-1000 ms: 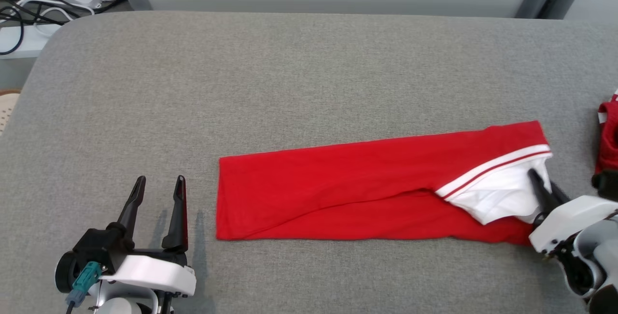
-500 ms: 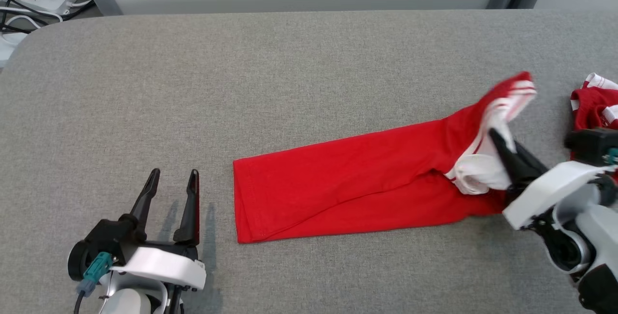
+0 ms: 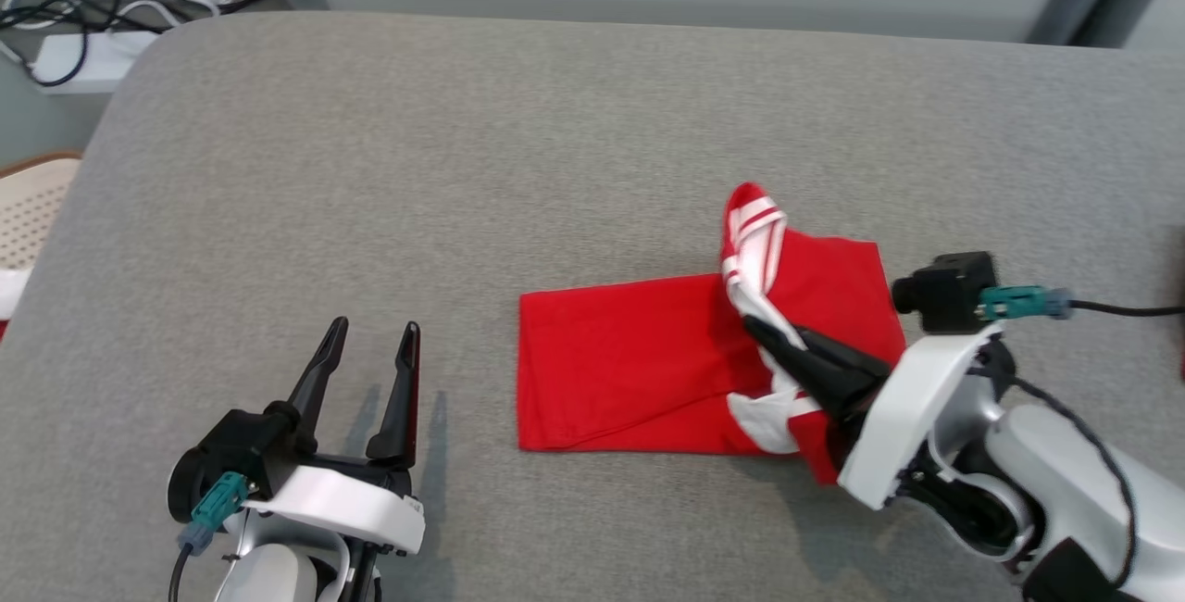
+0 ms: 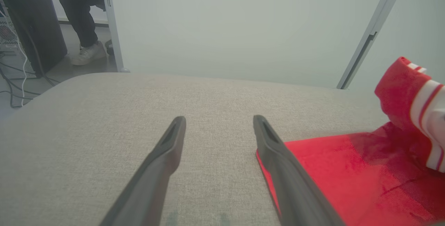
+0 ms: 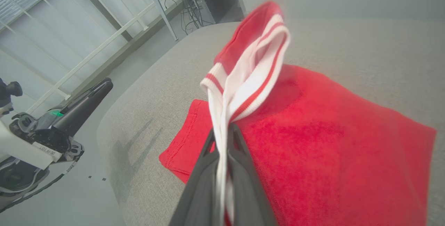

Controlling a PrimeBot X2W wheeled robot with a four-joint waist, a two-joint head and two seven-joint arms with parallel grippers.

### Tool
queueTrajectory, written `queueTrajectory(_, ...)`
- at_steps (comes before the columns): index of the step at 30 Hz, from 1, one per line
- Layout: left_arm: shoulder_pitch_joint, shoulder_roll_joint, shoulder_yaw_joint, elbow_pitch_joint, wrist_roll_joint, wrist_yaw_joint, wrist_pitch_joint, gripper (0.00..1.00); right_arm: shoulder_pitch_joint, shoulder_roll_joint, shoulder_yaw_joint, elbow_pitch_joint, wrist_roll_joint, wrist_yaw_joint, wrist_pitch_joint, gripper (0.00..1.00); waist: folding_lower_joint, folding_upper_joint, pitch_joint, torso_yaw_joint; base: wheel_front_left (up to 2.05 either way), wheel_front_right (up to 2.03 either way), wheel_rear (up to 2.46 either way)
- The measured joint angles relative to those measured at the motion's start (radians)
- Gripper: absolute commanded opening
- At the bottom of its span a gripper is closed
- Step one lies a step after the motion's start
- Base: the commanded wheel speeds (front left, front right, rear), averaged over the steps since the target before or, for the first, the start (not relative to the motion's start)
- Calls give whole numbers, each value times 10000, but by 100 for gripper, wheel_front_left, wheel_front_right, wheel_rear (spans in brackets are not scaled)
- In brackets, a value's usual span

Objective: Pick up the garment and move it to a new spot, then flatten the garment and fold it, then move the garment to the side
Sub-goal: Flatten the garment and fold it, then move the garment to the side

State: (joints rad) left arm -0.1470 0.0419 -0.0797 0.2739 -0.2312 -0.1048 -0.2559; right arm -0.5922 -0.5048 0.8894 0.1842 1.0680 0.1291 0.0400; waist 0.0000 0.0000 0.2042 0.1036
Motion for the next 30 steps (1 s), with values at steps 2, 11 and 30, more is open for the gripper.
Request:
queueTrajectory(2,-63,-4,-81,-2,-67,4,0,100,-145,288,291,213,-75,0,52,0,0,0,10,255,0,0,0)
queueTrajectory(11,-60,-2,-378,27,-270,67,0,100,-546,811,872,1317,-54,0,-25,0,0,0,83,1288,0,0,0)
queueTrajectory(30,-48,-4,-543,-48,-512,198,0,100,-1669,1124,-167,2688,474,0,-2625,100,0,0,184,1458,0,0,0)
